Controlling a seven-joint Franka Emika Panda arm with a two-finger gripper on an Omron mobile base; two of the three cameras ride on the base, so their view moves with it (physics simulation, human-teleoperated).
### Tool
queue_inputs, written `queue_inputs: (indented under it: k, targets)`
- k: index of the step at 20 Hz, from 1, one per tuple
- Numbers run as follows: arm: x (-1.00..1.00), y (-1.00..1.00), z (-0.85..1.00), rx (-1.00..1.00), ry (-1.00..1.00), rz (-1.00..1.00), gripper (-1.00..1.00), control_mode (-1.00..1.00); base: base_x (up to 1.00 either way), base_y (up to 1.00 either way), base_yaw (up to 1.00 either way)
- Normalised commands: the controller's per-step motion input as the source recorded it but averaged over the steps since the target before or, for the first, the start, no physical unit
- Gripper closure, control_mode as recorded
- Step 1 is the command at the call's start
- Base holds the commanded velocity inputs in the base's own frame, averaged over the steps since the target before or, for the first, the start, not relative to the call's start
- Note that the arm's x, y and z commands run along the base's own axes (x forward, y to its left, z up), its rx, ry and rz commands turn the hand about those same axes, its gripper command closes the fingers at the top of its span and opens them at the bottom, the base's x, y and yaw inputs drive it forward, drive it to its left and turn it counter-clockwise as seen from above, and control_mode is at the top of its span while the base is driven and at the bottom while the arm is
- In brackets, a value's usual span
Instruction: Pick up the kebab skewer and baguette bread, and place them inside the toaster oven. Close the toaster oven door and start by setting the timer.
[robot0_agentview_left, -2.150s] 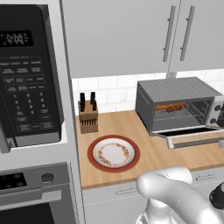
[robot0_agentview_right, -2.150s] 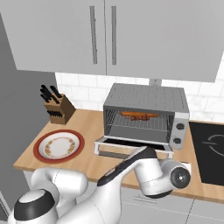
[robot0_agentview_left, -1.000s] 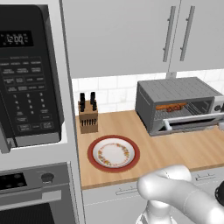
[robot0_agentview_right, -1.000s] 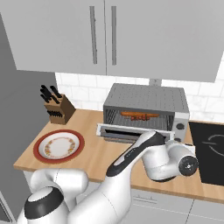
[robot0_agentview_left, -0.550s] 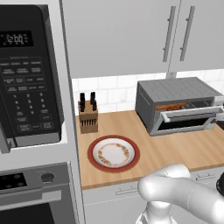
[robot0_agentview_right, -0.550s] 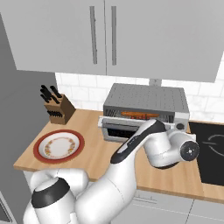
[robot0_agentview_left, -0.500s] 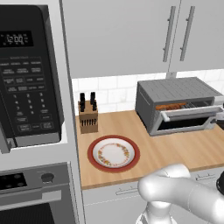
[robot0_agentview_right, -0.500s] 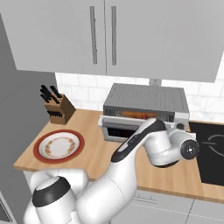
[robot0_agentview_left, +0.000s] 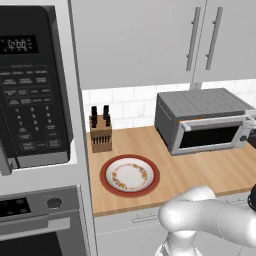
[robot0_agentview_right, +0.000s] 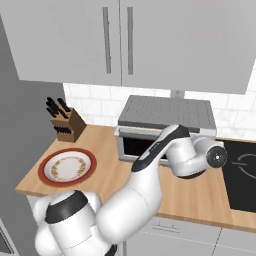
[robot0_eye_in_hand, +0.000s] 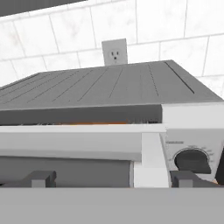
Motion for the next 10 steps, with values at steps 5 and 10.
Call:
queue_inputs:
  k: [5, 10]
  targets:
    - [0.43, 0.34, -0.21, 0.00, 0.00, 0.00, -1.00, -1.00, 0.00, 0.00, 0.00]
    - [0.41, 0.32, -0.18, 0.00, 0.00, 0.00, -1.00, -1.00, 0.00, 0.00, 0.00]
